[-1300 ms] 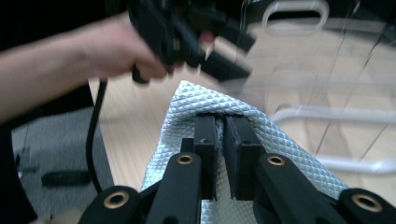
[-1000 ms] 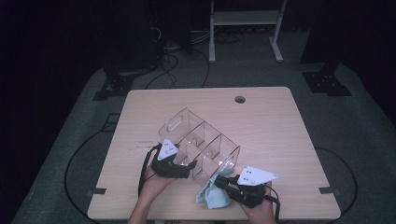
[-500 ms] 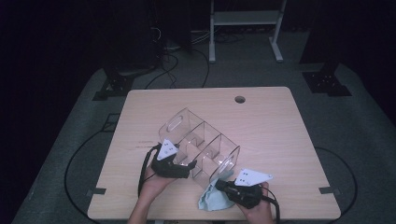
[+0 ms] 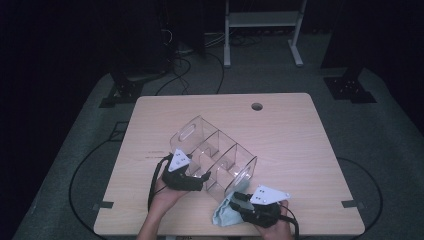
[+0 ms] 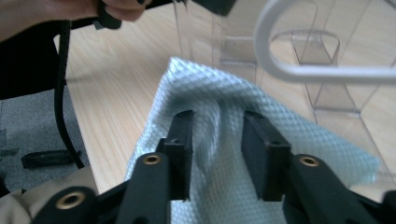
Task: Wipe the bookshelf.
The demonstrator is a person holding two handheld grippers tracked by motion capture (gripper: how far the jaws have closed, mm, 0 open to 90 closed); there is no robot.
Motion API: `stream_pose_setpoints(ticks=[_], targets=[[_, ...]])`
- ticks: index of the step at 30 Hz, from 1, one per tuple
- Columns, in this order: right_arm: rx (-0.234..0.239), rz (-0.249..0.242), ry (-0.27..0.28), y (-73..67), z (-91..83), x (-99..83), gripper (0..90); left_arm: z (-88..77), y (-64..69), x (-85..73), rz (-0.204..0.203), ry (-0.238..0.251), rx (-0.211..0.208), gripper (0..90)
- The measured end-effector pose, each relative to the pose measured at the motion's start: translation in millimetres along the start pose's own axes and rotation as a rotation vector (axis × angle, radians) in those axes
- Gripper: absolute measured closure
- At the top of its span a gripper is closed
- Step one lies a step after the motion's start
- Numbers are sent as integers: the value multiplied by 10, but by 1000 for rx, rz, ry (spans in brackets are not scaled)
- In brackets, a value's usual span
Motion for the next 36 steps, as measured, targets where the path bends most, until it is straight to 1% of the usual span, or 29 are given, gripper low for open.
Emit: stream_pose_setpoints(ticks=[2, 4, 6, 9, 11, 13, 16, 17, 20, 22, 23, 25, 28, 31, 34, 36], targets=[[7, 18, -11, 6, 7, -35, 599, 0, 0, 0, 0, 0, 0, 91], [-7, 17, -33, 14, 28, -78, 591, 0, 1, 1, 0, -2, 1, 91], [-10, 33, -42, 19, 59, -104, 593, 1, 3, 3, 0, -2, 2, 91], [-16, 41, -51, 5, 122, -115, 648, 0, 5, 4, 2, -4, 3, 93], [-34, 37, -52, 14, 134, -112, 714, -8, -5, -3, 1, -5, -1, 93], [-29, 45, -54, 38, 134, -113, 803, -6, -2, -2, 2, -5, 0, 95], [-10, 46, -68, 44, 143, -109, 851, -5, -5, 0, 1, -4, 1, 95], [-9, 36, -74, 49, 137, -101, 858, -5, -5, 0, 1, -3, 1, 95], [-23, 20, -54, 48, 93, -47, 860, -5, -6, 0, 1, -4, 1, 95], [-23, 21, -26, 46, 38, 21, 861, -7, -9, -4, 3, -6, 1, 95], [-25, 16, 5, 49, -17, 90, 862, -6, -7, -3, 1, -4, 1, 95], [-26, 15, 36, 52, -76, 168, 863, -7, -4, -3, 2, -8, 1, 95], [-26, 14, 48, 47, -98, 191, 864, -4, 1, -2, -3, -7, 1, 95], [-24, 16, 34, 52, -55, 135, 865, -3, 2, -1, -4, -6, 2, 95], [-19, 30, -5, 61, 16, 31, 865, -1, 2, 3, -1, -3, 4, 95], [-19, 27, -38, 61, 76, -50, 865, 0, 3, 5, -1, -2, 5, 95]])
Point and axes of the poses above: each handheld gripper's, and its own axes: z roughly forward along the jaws, x roughly out of its top, y roughly to its right, the point moved 7 cm from there along z, roughly forward along the jaws, and after that the axes turned 5 degrees about -y, right-handed, at the moved point
